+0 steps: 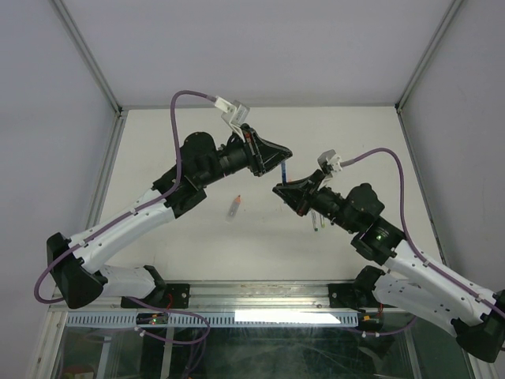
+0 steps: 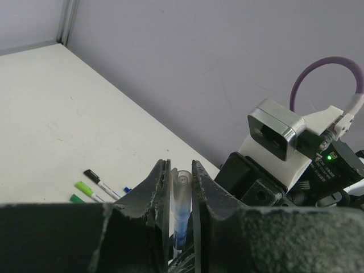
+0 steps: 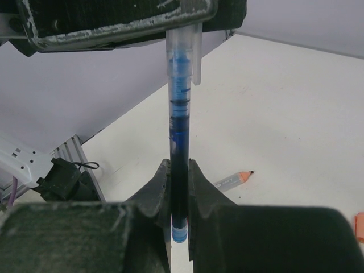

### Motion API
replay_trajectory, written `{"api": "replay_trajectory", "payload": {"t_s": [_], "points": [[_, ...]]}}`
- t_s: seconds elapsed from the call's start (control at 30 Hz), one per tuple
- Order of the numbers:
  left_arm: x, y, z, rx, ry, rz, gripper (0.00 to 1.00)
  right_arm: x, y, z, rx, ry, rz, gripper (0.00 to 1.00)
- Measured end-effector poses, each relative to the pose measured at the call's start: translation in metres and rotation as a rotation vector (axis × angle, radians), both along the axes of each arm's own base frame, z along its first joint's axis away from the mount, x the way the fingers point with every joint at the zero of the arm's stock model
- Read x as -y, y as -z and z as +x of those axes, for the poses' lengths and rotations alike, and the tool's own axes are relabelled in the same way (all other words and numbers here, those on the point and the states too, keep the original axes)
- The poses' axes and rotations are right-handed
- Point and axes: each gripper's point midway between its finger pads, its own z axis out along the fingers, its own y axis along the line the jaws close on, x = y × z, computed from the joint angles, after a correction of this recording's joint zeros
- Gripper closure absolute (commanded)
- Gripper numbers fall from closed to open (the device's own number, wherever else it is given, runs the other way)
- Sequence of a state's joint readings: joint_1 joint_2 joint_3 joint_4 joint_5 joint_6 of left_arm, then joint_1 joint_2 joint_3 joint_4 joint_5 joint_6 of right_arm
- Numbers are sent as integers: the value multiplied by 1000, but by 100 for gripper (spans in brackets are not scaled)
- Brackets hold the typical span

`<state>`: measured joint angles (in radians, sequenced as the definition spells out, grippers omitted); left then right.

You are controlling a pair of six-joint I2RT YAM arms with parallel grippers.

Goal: Insert the pens into the pen caps
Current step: Press the pen cap onto the pen.

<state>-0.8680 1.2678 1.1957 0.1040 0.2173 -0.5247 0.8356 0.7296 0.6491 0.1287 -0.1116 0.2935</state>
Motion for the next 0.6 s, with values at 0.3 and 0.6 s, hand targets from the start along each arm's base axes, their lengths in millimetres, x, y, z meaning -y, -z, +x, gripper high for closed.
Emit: {"api": "replay_trajectory", "payload": {"t_s": [0.3,0.6], "points": [[-2,-41,11,55,-30,-65,100,-6,-41,24,117,70,2,100],[-8,-109,20,188,-93,-141,100,-8,-110,45,245,117,-30,100]]}}
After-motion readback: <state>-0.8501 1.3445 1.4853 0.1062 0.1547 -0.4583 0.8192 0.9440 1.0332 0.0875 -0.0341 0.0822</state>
